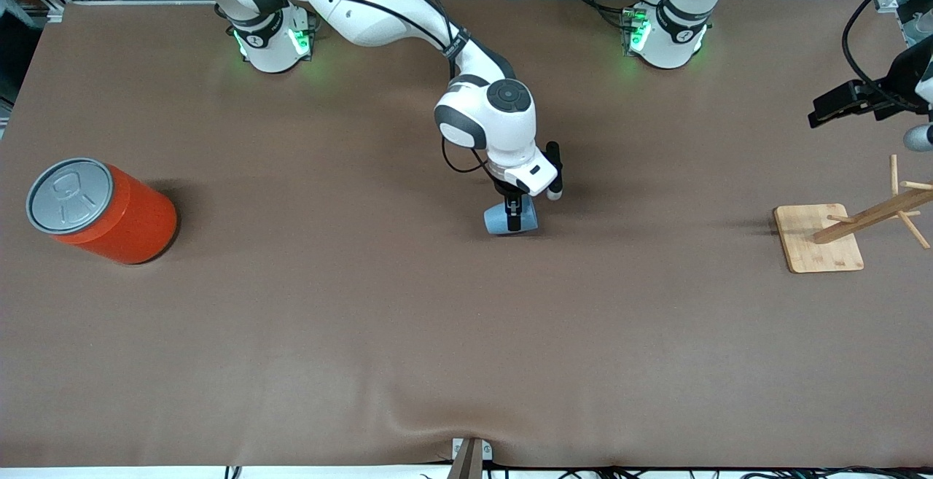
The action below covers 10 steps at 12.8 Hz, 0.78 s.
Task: Flip cup
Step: 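Lift the cup with the right gripper and carry it toward the table middle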
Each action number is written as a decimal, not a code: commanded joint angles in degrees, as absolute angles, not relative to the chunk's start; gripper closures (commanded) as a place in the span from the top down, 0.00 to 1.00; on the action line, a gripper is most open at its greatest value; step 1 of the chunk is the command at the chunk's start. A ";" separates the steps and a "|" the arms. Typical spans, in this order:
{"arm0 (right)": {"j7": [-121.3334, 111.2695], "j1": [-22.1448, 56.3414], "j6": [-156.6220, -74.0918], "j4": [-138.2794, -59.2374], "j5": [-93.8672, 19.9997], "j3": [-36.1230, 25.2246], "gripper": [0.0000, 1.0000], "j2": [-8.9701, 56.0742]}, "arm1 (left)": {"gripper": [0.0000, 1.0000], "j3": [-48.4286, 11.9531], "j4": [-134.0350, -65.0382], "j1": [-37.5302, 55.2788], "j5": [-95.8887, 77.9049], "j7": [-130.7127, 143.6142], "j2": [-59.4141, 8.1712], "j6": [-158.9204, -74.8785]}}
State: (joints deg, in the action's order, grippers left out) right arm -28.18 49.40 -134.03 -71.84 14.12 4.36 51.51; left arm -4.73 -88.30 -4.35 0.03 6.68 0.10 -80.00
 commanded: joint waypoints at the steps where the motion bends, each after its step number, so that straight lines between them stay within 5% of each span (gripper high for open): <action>1: -25.14 50.01 -134.65 -69.70 15.73 3.78 0.00 53.79 | 1.00 -5.19 -90.96 -4.31 -1.05 6.42 0.53 -82.96; 7: -24.96 49.66 -135.97 -70.05 15.47 3.78 0.06 54.67 | 1.00 -5.19 -97.28 -4.22 -3.60 6.33 0.53 -91.83; 8: -24.96 49.40 -135.97 -70.14 15.47 3.78 0.16 54.67 | 1.00 -5.27 -98.51 -4.22 -3.86 6.42 0.53 -93.41; 9: -25.13 49.31 -135.97 -70.22 15.56 3.78 0.78 54.67 | 1.00 -5.36 -99.74 -4.04 -5.96 6.42 0.35 -94.99; 10: -25.22 49.13 -136.05 -70.31 15.56 3.78 1.00 54.67 | 1.00 -5.71 -101.41 -3.96 -8.85 6.33 0.18 -97.18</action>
